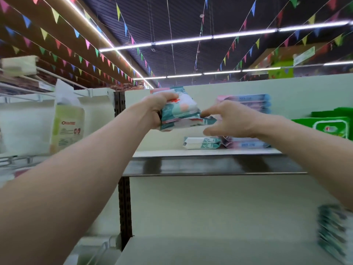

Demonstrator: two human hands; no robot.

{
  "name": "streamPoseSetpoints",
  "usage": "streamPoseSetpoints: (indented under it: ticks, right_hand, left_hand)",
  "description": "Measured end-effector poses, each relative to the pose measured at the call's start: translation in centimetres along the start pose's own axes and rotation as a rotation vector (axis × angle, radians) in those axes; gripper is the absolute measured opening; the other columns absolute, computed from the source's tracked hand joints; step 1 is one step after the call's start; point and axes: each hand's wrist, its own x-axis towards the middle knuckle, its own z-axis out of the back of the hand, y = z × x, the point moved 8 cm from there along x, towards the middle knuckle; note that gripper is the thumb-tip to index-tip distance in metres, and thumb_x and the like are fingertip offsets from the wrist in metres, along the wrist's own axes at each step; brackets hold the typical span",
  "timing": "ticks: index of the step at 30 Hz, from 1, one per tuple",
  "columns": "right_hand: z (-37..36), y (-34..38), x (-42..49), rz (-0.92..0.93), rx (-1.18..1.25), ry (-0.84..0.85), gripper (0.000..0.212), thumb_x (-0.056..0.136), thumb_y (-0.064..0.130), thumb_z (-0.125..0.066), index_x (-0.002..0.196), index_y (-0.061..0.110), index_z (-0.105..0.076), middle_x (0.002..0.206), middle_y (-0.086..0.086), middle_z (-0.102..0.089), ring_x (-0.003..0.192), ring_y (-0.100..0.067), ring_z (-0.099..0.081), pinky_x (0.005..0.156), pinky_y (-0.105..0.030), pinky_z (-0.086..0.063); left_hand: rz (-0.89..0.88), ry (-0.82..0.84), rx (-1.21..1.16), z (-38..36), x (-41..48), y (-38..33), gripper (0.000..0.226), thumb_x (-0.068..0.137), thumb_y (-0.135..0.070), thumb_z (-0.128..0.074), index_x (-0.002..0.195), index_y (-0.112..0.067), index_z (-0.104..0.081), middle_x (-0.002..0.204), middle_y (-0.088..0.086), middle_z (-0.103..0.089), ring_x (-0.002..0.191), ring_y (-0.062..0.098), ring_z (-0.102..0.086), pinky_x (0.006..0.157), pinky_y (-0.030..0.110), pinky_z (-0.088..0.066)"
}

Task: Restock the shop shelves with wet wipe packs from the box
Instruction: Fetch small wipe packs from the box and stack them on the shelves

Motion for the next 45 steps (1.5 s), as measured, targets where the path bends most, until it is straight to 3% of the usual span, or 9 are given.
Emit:
streamPoseSetpoints:
  ticks: [4, 7, 17, 23, 25, 29, 36, 41, 45]
  right_hand:
    - [-0.7, -1.1, 2.8, 0.029, -0.285, -0.094, 0.022, 0.095, 0.026, -0.052, 0.099, 0.014, -0.069, 0.073, 0.003, -0.056, 0.073, -0.02, -0.056, 0.071, -0.032, -0.051]
    - [-2.0, -2.7, 4.5, 0.031, -0.388, -0.056, 0.022, 0.094, 0.016, -0.049, 0.091, 0.011, -0.069, 0.075, -0.003, -0.062, 0.07, -0.022, -0.054, 0.071, -0.032, -0.051]
    - [-5.7, -5.1, 9.2, 0.06, -0.582, 0.049, 0.021, 0.093, 0.006, -0.043, 0.092, 0.012, -0.063, 0.084, -0.006, -0.06, 0.075, -0.023, -0.048, 0.067, -0.028, -0.04]
    - [-9.6, -7.8, 10.7, -0.038, -0.522, 0.409, 0.023, 0.081, 0.007, -0.057, 0.061, 0.012, -0.048, 0.063, -0.004, -0.051, 0.063, -0.024, -0.05, 0.054, -0.026, -0.045]
    - [-9.5, -8.4, 11.0, -0.057, -0.438, 0.464, 0.003, 0.074, 0.012, -0.061, 0.073, 0.01, -0.063, 0.075, -0.008, -0.066, 0.068, -0.026, -0.06, 0.066, -0.036, -0.055]
    - [-9.6, -9.0, 11.1, -0.096, -0.286, 0.539, 0.039, 0.076, 0.022, -0.069, 0.114, 0.026, -0.065, 0.098, -0.002, -0.071, 0.089, -0.026, -0.069, 0.082, -0.042, -0.058]
    - [-10.4, -7.9, 11.0, -0.017, -0.421, 0.412, 0.03, 0.08, 0.007, -0.055, 0.105, 0.015, -0.07, 0.098, -0.007, -0.069, 0.089, -0.028, -0.065, 0.078, -0.039, -0.058]
    - [-4.8, -8.2, 10.6, -0.136, 0.016, 0.007, 0.044, 0.093, 0.002, -0.041, 0.134, 0.016, -0.053, 0.128, -0.006, -0.06, 0.11, -0.023, -0.059, 0.095, -0.032, -0.049]
    - [-4.8, -6.3, 9.1, -0.062, 0.151, 0.021, 0.064, 0.088, 0.003, -0.051, 0.146, 0.024, -0.035, 0.136, -0.007, -0.049, 0.114, -0.022, -0.053, 0.097, -0.035, -0.048]
  left_hand:
    - [0.055, 0.024, 0.048, -1.8, 3.2, 0.8, 0.018, 0.091, -0.03, -0.064, 0.09, -0.014, -0.056, 0.061, 0.004, -0.069, 0.047, 0.019, -0.064, 0.065, 0.034, -0.051]
    - [0.06, -0.029, 0.088, -2.1, 5.6, 1.0, 0.019, 0.088, -0.028, -0.067, 0.088, -0.013, -0.057, 0.073, 0.005, -0.068, 0.062, 0.021, -0.064, 0.084, 0.04, -0.054]
    - [0.002, -0.105, 0.06, -1.6, 11.1, 0.5, 0.014, 0.09, -0.017, -0.066, 0.091, -0.009, -0.054, 0.087, 0.009, -0.066, 0.065, 0.021, -0.065, 0.049, 0.037, -0.055]
    - [0.009, -0.1, -0.055, -1.7, 13.1, 2.7, 0.017, 0.088, -0.014, -0.068, 0.099, -0.008, -0.056, 0.098, 0.013, -0.068, 0.07, 0.025, -0.068, 0.04, 0.035, -0.054]
    - [-0.003, -0.117, -0.092, -1.2, 13.6, 2.8, 0.02, 0.087, -0.013, -0.069, 0.101, -0.008, -0.056, 0.099, 0.014, -0.069, 0.071, 0.025, -0.069, 0.041, 0.035, -0.054]
    - [-0.004, -0.094, -0.11, -0.8, 13.6, 3.0, 0.019, 0.087, -0.014, -0.069, 0.099, -0.009, -0.055, 0.091, 0.012, -0.068, 0.068, 0.024, -0.068, 0.042, 0.036, -0.056]
    - [-0.002, -0.039, -0.071, -1.4, 12.9, 3.4, 0.013, 0.088, -0.015, -0.068, 0.089, -0.011, -0.056, 0.082, 0.008, -0.067, 0.066, 0.022, -0.066, 0.051, 0.032, -0.058]
    - [0.002, 0.022, -0.036, -1.9, 12.7, 3.5, 0.018, 0.086, -0.018, -0.069, 0.097, -0.011, -0.058, 0.086, 0.008, -0.069, 0.068, 0.023, -0.068, 0.056, 0.033, -0.058]
    - [0.011, 0.136, 0.034, -3.1, 12.0, 3.6, 0.02, 0.086, -0.021, -0.068, 0.1, -0.01, -0.059, 0.08, 0.009, -0.071, 0.062, 0.023, -0.069, 0.054, 0.033, -0.059]
